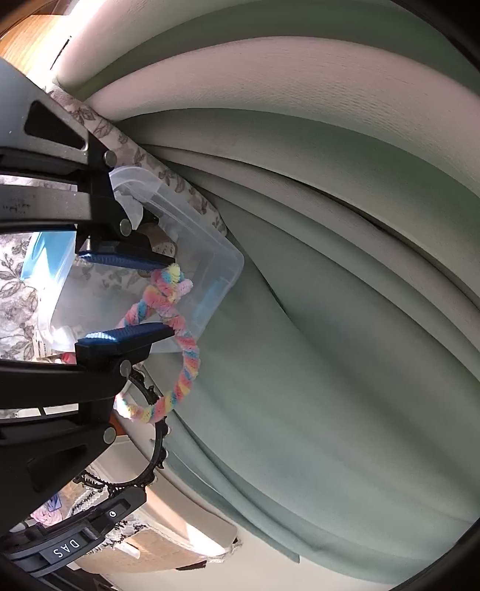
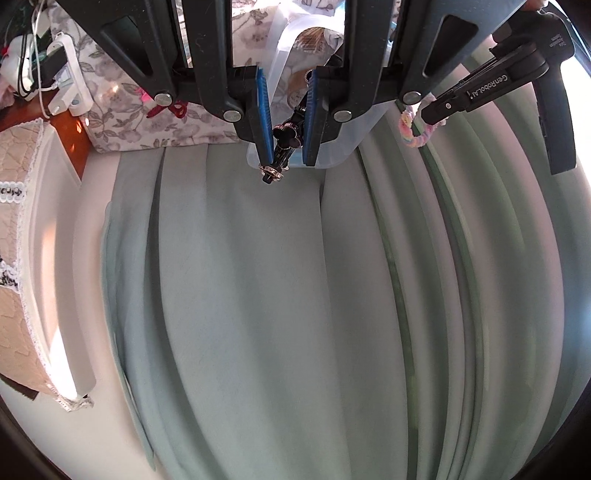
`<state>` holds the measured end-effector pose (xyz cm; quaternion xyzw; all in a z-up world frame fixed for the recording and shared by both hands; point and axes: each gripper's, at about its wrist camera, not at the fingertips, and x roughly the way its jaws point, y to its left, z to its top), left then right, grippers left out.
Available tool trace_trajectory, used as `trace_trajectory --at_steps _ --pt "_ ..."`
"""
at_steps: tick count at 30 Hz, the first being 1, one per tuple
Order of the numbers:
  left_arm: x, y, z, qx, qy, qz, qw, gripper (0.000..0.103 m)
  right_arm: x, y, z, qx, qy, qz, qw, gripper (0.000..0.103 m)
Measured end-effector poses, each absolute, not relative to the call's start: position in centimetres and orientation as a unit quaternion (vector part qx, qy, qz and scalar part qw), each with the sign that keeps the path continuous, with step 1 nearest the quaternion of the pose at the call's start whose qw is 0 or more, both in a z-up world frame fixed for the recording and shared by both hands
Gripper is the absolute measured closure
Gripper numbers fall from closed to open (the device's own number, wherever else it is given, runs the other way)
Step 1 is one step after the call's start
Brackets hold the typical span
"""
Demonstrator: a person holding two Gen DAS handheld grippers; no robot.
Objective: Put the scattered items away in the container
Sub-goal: 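Lift the rope toy and the headband and carry both over the clear box, then open the left gripper dropping the rope toy while the right gripper releases the headband into the box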
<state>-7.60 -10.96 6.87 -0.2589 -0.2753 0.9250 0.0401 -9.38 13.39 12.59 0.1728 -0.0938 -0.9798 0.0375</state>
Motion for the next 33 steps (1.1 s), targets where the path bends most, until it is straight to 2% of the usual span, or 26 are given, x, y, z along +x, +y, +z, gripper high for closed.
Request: trace_trajectory --at_steps 15,33 --pt "-10.4 -11.9 3.2 -0.294 -0.292 0.91 0.021 0.073 -12.0 11.8 9.4 0.216 -0.087 -0.972 0.043 0.085" --pt "-11.6 -12.2 1.5 -0.32 -0.294 0.9 0.013 0.073 -14.7 11.1 6.7 0.255 -0.08 -0.962 0.055 0.084"
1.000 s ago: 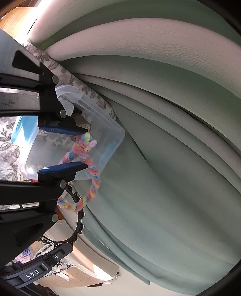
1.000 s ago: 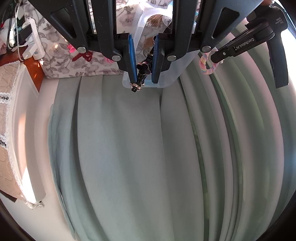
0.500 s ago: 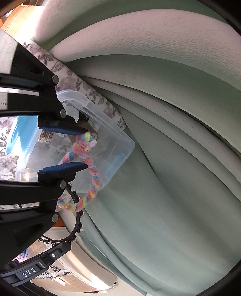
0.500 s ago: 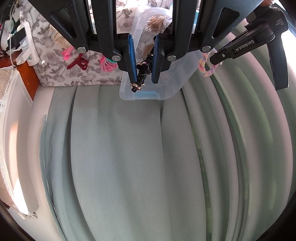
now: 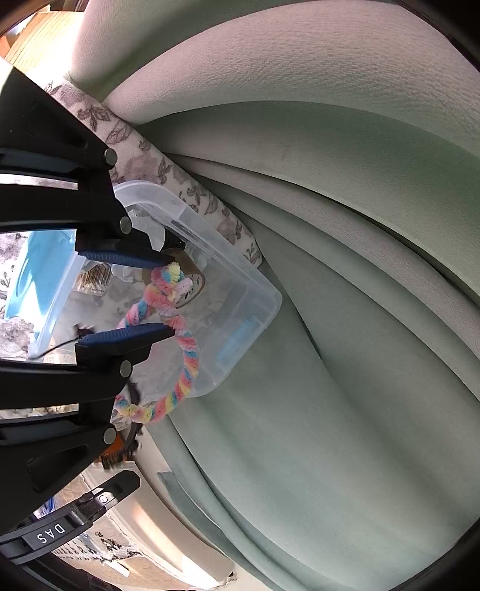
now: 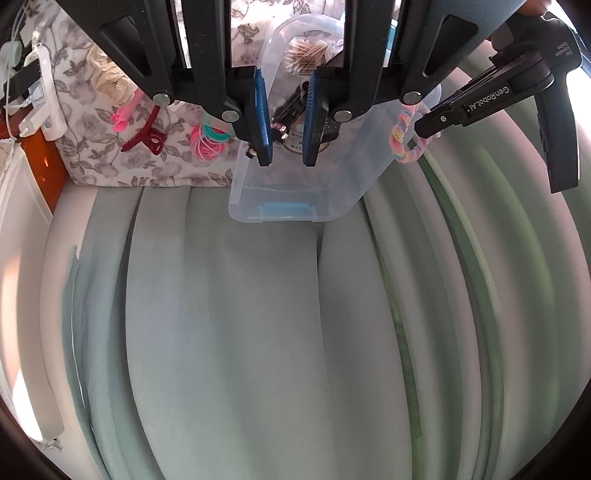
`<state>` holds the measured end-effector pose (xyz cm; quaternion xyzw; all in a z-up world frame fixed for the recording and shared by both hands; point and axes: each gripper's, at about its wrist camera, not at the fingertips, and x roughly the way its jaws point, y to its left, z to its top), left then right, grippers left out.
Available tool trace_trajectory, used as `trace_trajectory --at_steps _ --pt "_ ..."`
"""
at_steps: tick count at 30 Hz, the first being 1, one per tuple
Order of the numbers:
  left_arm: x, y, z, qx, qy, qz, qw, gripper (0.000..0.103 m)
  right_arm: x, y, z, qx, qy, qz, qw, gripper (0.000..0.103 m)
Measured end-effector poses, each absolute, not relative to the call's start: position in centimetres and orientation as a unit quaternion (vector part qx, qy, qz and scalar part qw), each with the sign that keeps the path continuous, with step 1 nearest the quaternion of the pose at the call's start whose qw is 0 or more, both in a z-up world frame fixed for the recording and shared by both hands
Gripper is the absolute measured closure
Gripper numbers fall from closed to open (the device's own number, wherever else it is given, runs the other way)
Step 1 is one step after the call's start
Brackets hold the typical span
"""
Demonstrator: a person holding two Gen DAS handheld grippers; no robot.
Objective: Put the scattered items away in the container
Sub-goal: 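Open the left gripper dropping the rope toy while the right gripper releases the headband into the box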
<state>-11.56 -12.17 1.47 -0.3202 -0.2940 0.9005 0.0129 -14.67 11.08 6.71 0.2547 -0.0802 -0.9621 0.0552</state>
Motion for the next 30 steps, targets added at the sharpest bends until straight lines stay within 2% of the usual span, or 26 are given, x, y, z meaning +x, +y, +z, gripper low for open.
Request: trace_trajectory --at_steps 4,6,8,10,17,18,20,27,30 --pt "-11.6 -12.1 1.4 -0.324 -0.293 0.899 0.015 0.072 -14.9 11.1 6.4 0.254 -0.08 -0.962 0.055 0.084" --pt "-11.8 -12.0 1.3 -0.327 -0.291 0.899 0.015 0.069 -14.9 11.1 6.4 0.255 -0.081 -0.962 0.054 0.084" --pt "-11.9 -11.9 1.3 -0.328 -0.292 0.899 0.015 0.061 -14.8 11.2 6.5 0.257 -0.083 -0.961 0.053 0.084" --pt "-11.9 -11.9 1.3 -0.328 -0.29 0.899 0.014 0.058 -14.8 11.3 6.5 0.258 -0.084 -0.961 0.052 0.084" --pt "-11.9 -11.7 1.4 -0.331 -0.288 0.899 0.014 0.055 -14.5 11.7 6.6 0.259 -0.088 -0.961 0.046 0.084" --pt "-11.9 -11.7 1.4 -0.331 -0.287 0.899 0.014 0.053 -14.6 11.8 6.6 0.259 -0.089 -0.961 0.045 0.084" --pt "-11.8 -11.6 1.5 -0.33 -0.286 0.899 0.012 0.039 -14.6 12.0 6.5 0.261 -0.092 -0.96 0.043 0.084" --pt "-11.9 -11.2 1.6 -0.34 -0.279 0.898 0.005 0.033 -14.7 12.5 6.0 0.28 -0.102 -0.954 0.044 0.084" --pt "-11.8 -11.1 1.7 -0.344 -0.275 0.898 0.004 0.033 -14.8 12.6 5.7 0.292 -0.104 -0.95 0.043 0.077"
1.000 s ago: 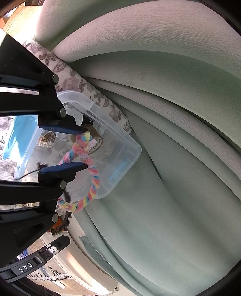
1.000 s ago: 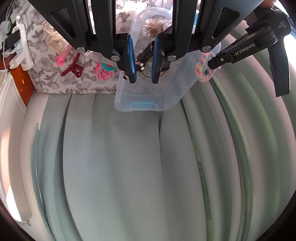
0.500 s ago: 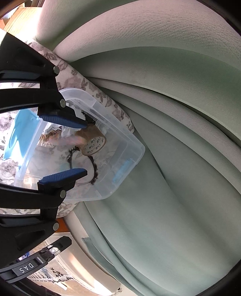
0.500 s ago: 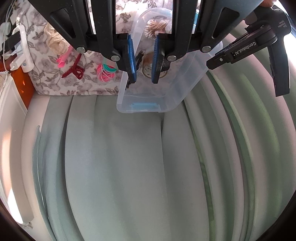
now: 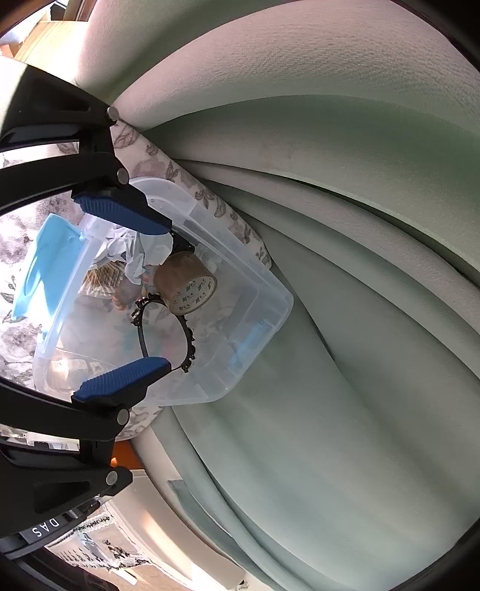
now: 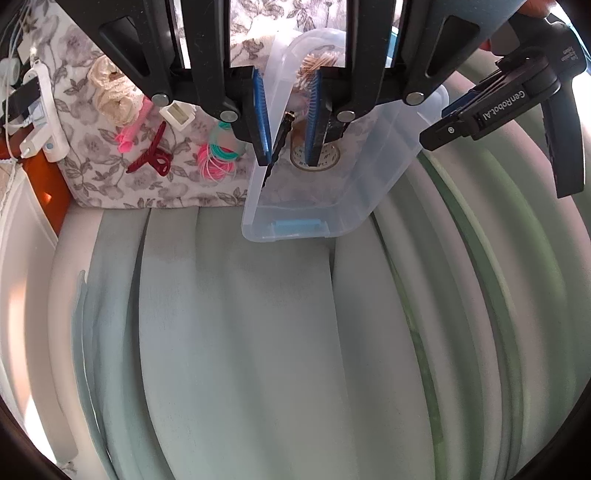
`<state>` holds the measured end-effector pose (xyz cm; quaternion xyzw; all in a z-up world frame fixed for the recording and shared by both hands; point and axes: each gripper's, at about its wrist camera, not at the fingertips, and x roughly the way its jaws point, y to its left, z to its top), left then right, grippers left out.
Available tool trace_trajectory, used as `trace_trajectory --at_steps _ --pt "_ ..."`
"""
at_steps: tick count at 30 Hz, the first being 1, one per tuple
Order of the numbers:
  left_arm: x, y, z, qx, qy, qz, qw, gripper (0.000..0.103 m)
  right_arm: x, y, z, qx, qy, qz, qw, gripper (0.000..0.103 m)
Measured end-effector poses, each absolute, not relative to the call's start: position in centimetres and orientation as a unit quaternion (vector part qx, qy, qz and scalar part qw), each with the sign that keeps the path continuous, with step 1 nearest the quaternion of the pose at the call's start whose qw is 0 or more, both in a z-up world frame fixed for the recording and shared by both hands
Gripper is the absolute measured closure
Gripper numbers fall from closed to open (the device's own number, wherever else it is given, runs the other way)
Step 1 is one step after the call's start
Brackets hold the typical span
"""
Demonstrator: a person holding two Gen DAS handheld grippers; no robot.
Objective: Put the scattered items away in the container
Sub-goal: 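Open the left gripper dropping the rope toy while the right gripper releases the headband into the box, then withdraw both grippers from the box back toward the remaining items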
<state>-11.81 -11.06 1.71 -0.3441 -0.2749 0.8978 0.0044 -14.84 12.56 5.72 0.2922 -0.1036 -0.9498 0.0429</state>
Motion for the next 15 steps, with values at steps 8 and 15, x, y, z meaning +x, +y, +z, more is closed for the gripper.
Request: trace_trajectory --at_steps 8,15 --pt "-11.5 -10.3 2.4 -0.344 -0.258 0.903 0.001 0.024 -14.9 12.8 5.4 0.313 -0.106 -0.943 0.046 0.049" --pt "-11.1 -9.7 3.2 -0.342 -0.242 0.908 0.001 0.018 -14.3 12.5 5.8 0.319 -0.097 -0.941 0.052 0.034"
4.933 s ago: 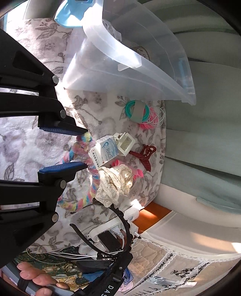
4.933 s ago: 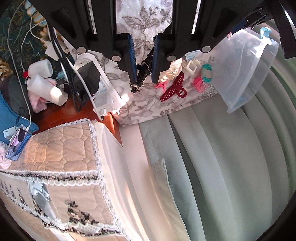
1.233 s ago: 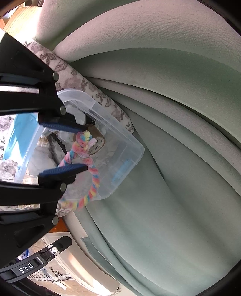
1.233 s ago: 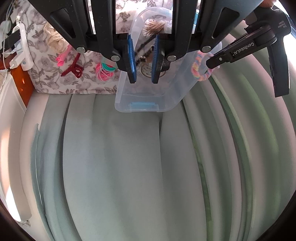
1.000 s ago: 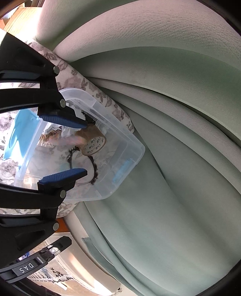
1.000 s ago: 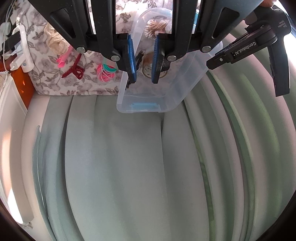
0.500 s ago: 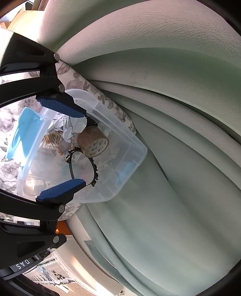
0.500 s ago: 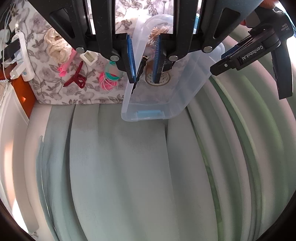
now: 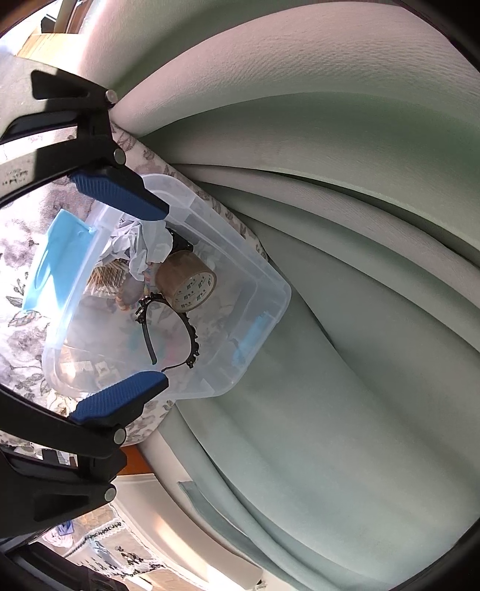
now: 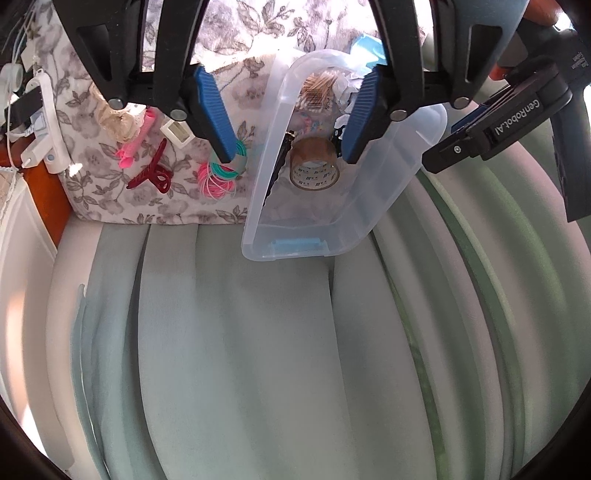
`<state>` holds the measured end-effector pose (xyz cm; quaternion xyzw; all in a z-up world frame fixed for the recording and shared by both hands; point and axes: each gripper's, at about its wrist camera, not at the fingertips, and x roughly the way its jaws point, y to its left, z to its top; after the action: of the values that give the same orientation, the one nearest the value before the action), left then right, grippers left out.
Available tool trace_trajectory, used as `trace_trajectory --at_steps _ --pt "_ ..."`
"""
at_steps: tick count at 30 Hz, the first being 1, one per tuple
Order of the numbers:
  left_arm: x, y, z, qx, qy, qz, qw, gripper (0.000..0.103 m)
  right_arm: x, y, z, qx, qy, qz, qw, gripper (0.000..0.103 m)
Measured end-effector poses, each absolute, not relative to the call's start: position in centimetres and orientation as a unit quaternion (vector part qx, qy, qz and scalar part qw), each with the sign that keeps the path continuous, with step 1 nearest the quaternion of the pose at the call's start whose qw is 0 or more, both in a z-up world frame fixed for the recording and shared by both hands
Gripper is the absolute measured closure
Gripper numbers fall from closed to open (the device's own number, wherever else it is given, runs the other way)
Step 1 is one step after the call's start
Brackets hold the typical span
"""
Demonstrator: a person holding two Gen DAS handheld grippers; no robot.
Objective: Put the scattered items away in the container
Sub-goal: 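Withdraw both grippers from the box back toward the remaining items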
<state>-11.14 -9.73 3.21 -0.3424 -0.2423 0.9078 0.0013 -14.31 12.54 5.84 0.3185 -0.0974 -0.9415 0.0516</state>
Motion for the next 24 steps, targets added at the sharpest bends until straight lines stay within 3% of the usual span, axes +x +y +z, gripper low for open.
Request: trace_trajectory --at_steps 9,14,24 --pt "-10.1 -7.6 5.0 -0.335 -0.195 0.922 0.014 0.015 -12.6 12.6 7.1 0.302 -0.11 -0.945 0.06 0.006" --pt "-9.4 -6.7 5.8 -0.335 -0.177 0.925 0.016 0.012 -11.3 13.1 8.1 0.281 -0.126 -0.95 0.055 0.0" --pt "-7.1 -3.7 8.0 -0.317 -0.123 0.94 0.01 0.01 -8.3 15.0 9.4 0.248 -0.149 -0.955 0.06 0.0"
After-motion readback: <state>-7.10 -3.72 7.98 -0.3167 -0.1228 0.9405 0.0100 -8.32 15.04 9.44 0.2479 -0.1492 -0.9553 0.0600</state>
